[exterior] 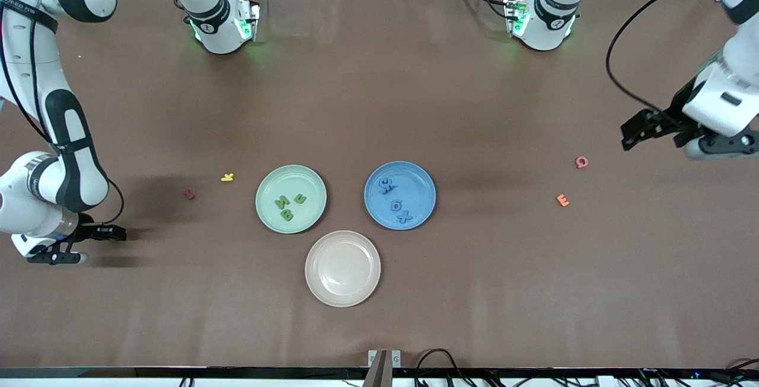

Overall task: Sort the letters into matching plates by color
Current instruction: 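Grasp the green P with the right gripper while the left gripper retracts, then carry the green P over the green plate with the right gripper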

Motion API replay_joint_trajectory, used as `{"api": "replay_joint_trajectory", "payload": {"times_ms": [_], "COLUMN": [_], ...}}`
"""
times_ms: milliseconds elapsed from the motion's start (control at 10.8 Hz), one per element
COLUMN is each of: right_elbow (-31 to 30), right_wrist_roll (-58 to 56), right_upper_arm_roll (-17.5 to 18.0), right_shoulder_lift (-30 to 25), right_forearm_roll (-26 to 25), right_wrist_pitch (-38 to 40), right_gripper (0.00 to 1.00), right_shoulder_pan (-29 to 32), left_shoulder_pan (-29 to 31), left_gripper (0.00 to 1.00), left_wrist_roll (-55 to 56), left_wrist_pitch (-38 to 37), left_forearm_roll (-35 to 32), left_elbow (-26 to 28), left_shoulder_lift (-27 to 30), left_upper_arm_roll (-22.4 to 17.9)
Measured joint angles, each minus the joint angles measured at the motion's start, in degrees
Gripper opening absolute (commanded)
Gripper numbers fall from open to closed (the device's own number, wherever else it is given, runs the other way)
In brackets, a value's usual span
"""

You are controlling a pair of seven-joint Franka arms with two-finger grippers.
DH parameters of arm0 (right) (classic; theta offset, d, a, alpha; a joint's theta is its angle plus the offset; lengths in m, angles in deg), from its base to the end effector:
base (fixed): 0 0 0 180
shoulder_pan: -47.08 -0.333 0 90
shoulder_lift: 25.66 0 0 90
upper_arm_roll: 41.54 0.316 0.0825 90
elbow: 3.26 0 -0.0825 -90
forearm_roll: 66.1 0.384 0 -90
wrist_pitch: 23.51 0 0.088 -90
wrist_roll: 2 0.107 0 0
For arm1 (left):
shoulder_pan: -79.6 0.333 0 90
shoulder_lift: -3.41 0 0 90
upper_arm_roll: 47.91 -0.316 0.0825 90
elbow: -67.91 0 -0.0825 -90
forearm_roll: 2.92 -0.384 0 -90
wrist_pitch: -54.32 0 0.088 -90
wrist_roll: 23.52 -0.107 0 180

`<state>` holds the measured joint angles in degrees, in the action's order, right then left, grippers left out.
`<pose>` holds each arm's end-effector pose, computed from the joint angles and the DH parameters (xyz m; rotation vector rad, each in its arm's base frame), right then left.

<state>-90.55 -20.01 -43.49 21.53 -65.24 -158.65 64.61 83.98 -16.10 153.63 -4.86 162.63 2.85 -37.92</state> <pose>0.6697 -0.2328 0.1713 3.1240 -0.0393 0.0106 0.5684 -0.0523 0.5946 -3.1155 -0.0426 -0.1148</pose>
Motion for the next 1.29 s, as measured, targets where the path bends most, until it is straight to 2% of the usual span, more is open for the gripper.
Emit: {"api": "replay_joint_trajectory", "payload": {"times_ms": [184, 461, 553, 738, 1015, 1291], "right_elbow": [-1.12, -1.59, -1.77, -1.97, -2.37, -2.47], "right_wrist_roll": [-0.06, -1.20, -1.41, -1.57, -1.80, -1.84], "right_upper_arm_roll": [0.09, 0.23, 0.24, 0.30, 0.67, 0.68], "right_shoulder_lift": [-0.67, -1.00, -1.07, -1.22, -1.73, -1.80], "right_forearm_roll": [0.00, -0.01, -0.01, -0.02, -1.05, -1.16], "right_wrist_pitch": [-0.40, -0.69, -0.93, -1.04, -1.16, -1.27], "right_gripper": [0.62, 0.59, 0.55, 0.38, 0.28, 0.23], "right_shoulder_pan": [-0.03, -0.04, -0.04, -0.06, -0.09, -0.10], "left_shoulder_pan": [-0.68, -0.80, -0.64, -0.53, -0.53, -0.44], "left_gripper": [1.00, 1.00, 1.00, 1.00, 1.00, 1.00], "left_wrist_roll": [-4.35, -4.85, -4.85, -4.91, -4.97, -4.97], "left_wrist_pitch": [-5.01, -8.86, -9.34, -9.89, -10.04, -9.50], "left_forearm_roll": [0.33, 3.12, 3.41, 3.54, 4.26, 5.43], "left_elbow": [0.00, -2.33, -3.36, -4.34, -4.61, -4.65], "left_shoulder_lift": [3.05, 3.37, 2.86, 2.25, 1.74, 0.78], "left_upper_arm_roll": [-2.48, -2.89, -3.18, -3.48, -3.49, -3.53]}}
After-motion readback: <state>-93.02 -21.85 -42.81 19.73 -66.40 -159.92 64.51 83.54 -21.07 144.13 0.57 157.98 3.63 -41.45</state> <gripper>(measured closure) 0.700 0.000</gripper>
